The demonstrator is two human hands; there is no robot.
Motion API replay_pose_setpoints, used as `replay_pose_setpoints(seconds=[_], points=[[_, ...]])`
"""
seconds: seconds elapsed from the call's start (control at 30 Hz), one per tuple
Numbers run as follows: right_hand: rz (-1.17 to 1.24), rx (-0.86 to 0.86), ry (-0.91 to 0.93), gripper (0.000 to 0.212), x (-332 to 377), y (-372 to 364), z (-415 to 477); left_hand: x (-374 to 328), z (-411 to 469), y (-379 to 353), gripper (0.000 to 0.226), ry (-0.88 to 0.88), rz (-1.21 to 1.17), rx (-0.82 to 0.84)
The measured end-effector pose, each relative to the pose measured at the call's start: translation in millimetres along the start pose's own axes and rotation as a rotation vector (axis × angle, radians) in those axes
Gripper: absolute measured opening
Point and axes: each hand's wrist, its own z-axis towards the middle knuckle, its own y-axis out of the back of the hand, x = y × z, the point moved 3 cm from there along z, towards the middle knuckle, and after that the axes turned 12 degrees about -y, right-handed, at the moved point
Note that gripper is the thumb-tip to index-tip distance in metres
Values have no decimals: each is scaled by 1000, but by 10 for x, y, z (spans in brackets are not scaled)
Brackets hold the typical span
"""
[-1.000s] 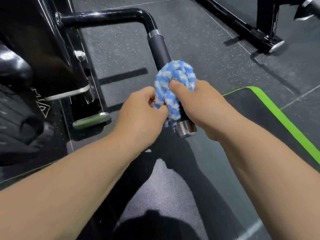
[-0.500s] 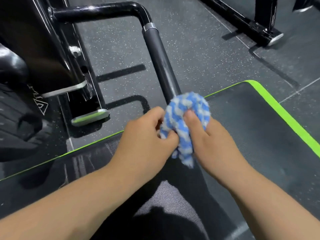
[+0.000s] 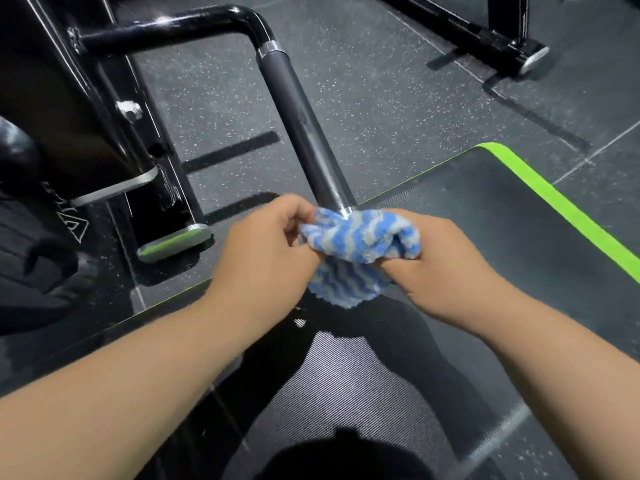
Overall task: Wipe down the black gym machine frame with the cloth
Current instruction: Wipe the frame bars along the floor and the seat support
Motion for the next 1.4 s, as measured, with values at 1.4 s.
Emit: replay_pose_setpoints(seconds=[1.4], points=[[690,226,-621,10,1962,2530,-898,-3027,-29,1182,79,804,-1165,-180]])
